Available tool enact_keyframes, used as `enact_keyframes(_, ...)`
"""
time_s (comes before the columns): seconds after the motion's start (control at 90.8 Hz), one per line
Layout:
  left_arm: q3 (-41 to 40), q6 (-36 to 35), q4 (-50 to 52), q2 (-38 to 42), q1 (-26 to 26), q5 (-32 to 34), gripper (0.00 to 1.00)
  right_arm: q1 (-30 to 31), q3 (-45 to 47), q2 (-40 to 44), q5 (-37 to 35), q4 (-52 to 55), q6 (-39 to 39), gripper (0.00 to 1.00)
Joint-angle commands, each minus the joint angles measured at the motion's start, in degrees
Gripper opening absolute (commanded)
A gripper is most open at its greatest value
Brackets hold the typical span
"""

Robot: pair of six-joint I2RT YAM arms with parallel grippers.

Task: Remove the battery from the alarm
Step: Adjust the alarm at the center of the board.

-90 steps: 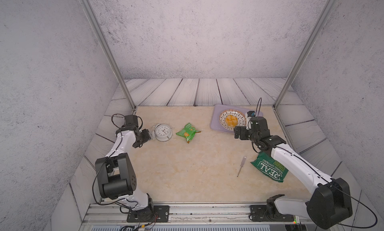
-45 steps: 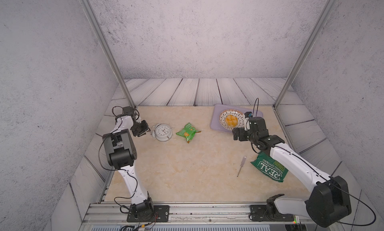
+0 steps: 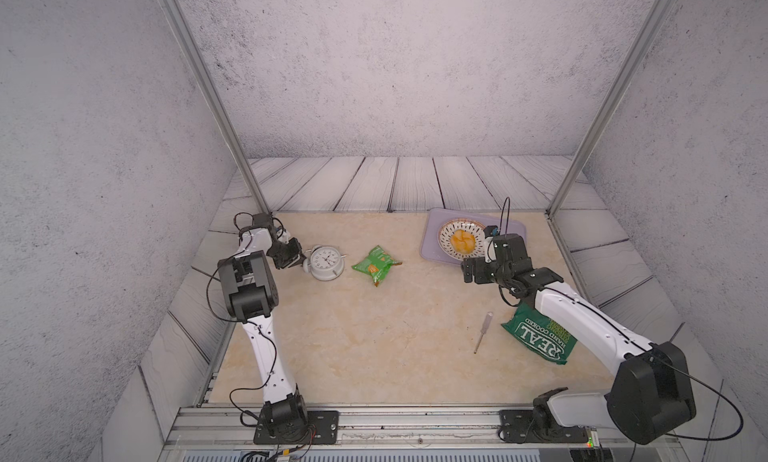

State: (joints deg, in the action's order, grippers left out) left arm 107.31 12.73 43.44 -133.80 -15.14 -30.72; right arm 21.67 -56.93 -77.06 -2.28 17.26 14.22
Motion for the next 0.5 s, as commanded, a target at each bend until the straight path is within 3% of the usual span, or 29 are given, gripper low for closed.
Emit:
enact_keyframes(0.0, -2.7, -0.5, -0.2, 3.1, 0.6, -0.5, 0.03, 0.7, -2.0, -1.0, 2.0, 1.8, -1.4, 0.99)
enact_keyframes(0.33, -30.9, 5.4, -5.5, 34.7, 1.2, 1.1, 0.0, 6.6, 0.9, -0.2, 6.4, -4.9, -8.6, 0.99)
enact_keyframes(0.484, -42.7, 9.8, -5.0, 47.4, 3.0, -0.1, 0.0, 12.7, 4.0, -0.4, 9.1, -12.3, -14.2, 0.99)
